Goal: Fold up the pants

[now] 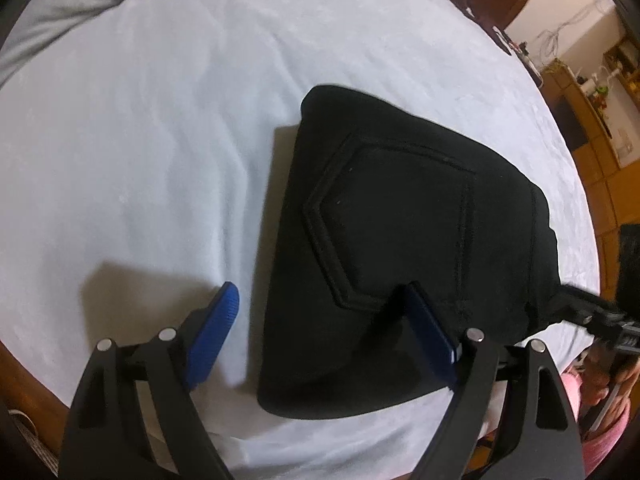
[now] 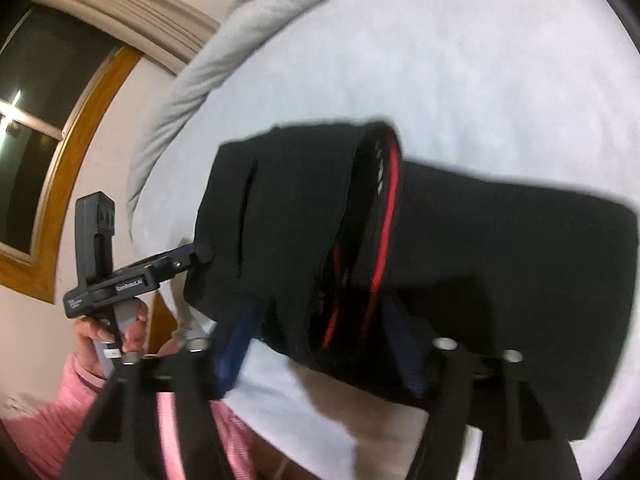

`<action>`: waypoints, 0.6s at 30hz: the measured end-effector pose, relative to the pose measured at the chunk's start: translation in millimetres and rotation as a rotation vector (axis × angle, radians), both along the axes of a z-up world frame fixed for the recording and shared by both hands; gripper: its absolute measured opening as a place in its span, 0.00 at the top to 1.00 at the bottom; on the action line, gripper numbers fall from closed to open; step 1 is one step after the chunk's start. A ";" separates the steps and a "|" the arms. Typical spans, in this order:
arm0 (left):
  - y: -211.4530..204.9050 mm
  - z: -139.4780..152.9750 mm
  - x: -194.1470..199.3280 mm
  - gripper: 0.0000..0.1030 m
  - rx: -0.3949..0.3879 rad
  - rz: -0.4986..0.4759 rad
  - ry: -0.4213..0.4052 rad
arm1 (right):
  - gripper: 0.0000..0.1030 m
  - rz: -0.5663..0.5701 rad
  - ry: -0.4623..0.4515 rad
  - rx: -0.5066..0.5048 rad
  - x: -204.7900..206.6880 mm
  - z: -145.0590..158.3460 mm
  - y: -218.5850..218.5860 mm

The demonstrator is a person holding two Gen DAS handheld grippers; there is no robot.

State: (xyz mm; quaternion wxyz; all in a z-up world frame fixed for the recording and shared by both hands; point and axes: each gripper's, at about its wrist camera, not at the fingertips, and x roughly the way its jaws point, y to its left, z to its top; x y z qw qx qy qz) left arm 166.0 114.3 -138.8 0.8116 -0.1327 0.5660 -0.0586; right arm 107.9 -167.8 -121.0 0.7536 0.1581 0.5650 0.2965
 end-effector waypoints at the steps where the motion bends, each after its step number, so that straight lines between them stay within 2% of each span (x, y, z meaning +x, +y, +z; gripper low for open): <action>1: -0.5 2.0 -0.7 0.19 0.002 -0.005 -0.006 | 0.24 -0.005 0.005 0.009 1.2 -1.0 -1.9; 6: 2.4 5.7 -5.0 0.19 -0.074 -0.003 0.007 | 0.20 -0.019 0.107 0.077 10.5 -34.6 -3.7; 8: 4.4 3.5 -6.3 0.19 -0.079 -0.002 0.014 | 0.18 -0.020 0.139 0.094 14.6 -46.8 3.2; 10: 7.1 2.4 -8.5 0.19 -0.071 0.002 0.019 | 0.18 -0.013 0.119 0.134 14.8 -49.7 10.1; 11: 7.9 2.2 -9.1 0.19 -0.070 0.007 0.021 | 0.22 0.001 0.113 0.167 14.9 -48.5 15.5; 12: 10.9 1.2 -9.8 0.18 -0.073 0.015 0.028 | 0.29 0.013 0.120 0.198 15.3 -49.6 20.5; 14: 12.5 -1.2 -7.5 0.18 -0.084 0.029 0.040 | 0.62 0.017 0.140 0.238 17.2 -53.4 24.9; 16: 14.3 -1.8 -8.2 0.18 -0.099 0.042 0.051 | 0.79 0.002 0.150 0.301 19.2 -53.5 17.5; 18: 14.0 -0.5 -9.0 0.18 -0.105 0.045 0.049 | 0.81 -0.019 0.132 0.368 18.2 -42.7 4.4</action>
